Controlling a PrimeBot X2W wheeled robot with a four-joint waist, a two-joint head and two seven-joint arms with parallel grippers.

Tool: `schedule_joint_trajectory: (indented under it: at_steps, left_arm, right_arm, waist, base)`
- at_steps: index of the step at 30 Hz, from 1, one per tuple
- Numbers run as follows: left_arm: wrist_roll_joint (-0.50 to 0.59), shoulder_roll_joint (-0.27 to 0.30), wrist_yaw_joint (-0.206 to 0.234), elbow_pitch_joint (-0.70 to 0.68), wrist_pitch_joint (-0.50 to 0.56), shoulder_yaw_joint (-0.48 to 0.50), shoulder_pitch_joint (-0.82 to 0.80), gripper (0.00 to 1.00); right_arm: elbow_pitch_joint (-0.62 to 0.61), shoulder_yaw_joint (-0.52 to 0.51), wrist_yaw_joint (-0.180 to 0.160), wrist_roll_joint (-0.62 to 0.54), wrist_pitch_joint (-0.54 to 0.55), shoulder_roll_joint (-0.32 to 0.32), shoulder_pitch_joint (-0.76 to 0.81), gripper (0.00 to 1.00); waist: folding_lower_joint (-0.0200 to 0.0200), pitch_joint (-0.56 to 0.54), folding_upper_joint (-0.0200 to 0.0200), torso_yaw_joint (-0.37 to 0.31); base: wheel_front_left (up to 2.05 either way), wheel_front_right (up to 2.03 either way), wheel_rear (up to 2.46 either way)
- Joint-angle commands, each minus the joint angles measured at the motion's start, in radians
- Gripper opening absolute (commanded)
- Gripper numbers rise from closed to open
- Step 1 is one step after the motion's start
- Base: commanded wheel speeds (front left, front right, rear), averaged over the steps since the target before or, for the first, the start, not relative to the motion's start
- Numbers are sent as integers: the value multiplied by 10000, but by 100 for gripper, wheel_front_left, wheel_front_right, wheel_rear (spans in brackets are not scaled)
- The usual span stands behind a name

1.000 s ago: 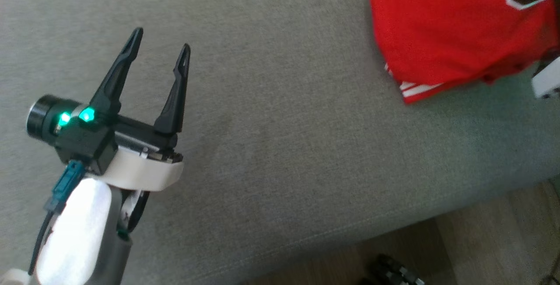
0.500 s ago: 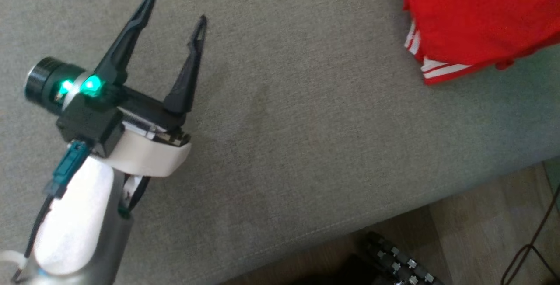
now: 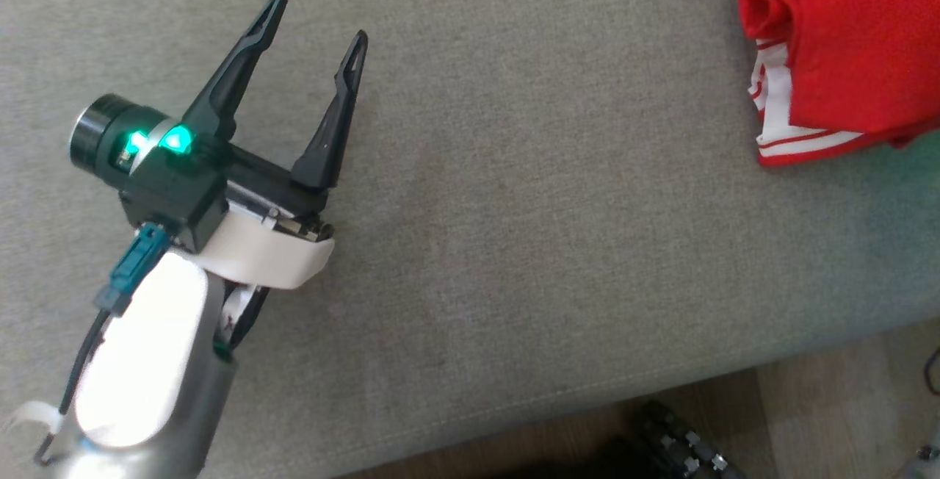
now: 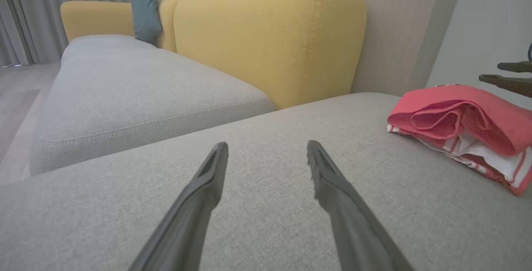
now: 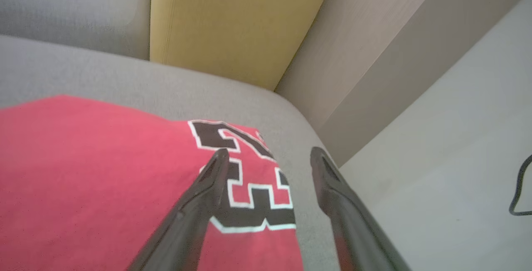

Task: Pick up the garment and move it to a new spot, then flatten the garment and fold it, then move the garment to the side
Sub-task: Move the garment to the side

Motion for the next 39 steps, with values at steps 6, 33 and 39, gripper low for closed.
schedule_joint_trajectory:
  at_steps: [6, 33, 39]
  left_arm:
    - [-232, -139, 248, 10, -114, 487, 384, 100]
    - [-761, -694, 1004, 1047, -119, 2230, 3526, 100]
    - [-834, -737, 878, 1318, -120, 2093, 3971, 100]
  right_arm:
    - [-1303, 130, -7, 597, -981, 496, 1204, 100]
    - [-1447, 4018, -7, 3817, -2482, 1235, 4766, 100]
    - [-1286, 3970, -7, 3980, -2444, 1235, 5452, 100]
  waist:
    - [-1, -979, 0, 419]
    - [-1, -4518, 0, 2327]
    - [-1, -5130, 0, 2284]
  base:
    - [0, 0, 0]
    - [0, 0, 0]
    - [0, 0, 0]
